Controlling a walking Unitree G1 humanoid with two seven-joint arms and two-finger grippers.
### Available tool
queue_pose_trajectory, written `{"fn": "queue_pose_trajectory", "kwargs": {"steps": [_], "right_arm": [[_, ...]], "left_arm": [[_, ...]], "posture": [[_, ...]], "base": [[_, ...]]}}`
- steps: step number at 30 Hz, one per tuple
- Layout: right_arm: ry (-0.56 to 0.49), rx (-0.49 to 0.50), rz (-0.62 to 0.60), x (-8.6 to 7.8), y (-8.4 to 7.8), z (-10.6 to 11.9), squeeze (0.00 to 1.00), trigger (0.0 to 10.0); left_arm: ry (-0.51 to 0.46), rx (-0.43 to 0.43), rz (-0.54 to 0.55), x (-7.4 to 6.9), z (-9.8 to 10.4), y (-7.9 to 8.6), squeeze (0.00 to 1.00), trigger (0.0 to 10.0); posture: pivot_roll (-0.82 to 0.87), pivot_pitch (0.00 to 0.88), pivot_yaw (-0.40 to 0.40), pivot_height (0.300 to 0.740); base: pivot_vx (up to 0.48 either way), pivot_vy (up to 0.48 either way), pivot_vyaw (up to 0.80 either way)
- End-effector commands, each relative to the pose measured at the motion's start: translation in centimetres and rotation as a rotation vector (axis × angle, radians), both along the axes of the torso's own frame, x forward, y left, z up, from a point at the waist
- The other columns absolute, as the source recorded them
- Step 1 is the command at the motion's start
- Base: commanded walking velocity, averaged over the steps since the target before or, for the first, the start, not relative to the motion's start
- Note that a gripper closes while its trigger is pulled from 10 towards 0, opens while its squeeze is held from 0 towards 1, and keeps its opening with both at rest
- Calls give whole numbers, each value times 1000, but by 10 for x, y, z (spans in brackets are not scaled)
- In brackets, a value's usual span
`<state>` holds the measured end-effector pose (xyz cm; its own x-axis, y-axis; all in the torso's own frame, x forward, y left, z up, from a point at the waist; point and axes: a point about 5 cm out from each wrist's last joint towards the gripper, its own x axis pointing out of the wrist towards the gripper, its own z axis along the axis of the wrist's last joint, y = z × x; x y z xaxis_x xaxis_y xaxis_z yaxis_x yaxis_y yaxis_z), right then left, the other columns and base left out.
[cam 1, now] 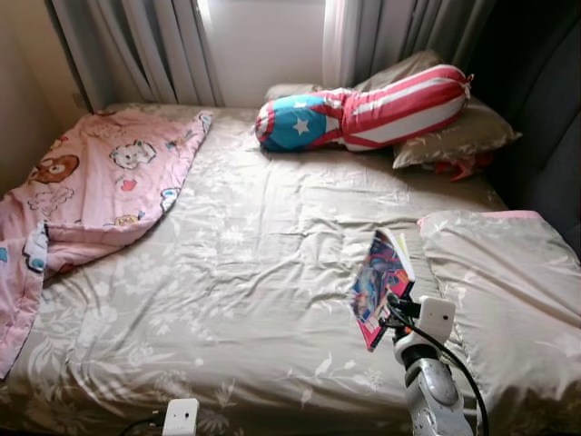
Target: Clean up the room
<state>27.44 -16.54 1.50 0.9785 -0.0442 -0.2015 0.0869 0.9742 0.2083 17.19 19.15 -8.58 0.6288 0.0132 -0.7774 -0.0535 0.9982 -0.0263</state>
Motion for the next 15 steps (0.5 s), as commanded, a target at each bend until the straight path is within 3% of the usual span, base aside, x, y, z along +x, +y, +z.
{"fn": "queue_pose_trajectory", "kwargs": {"steps": [1,15], "right_arm": [[-33,3,3,5,1,7,0,10000],[-28,-2,5,5,1,7,0,10000]], "left_arm": [[8,-8,16,-3,-1,1,0,10000],[2,-22,26,-1,-1,1,0,10000]], "posture": [[-24,16,-63,730],[-25,19,-62,730]], "base": [[0,0,0],[0,0,0]]}}
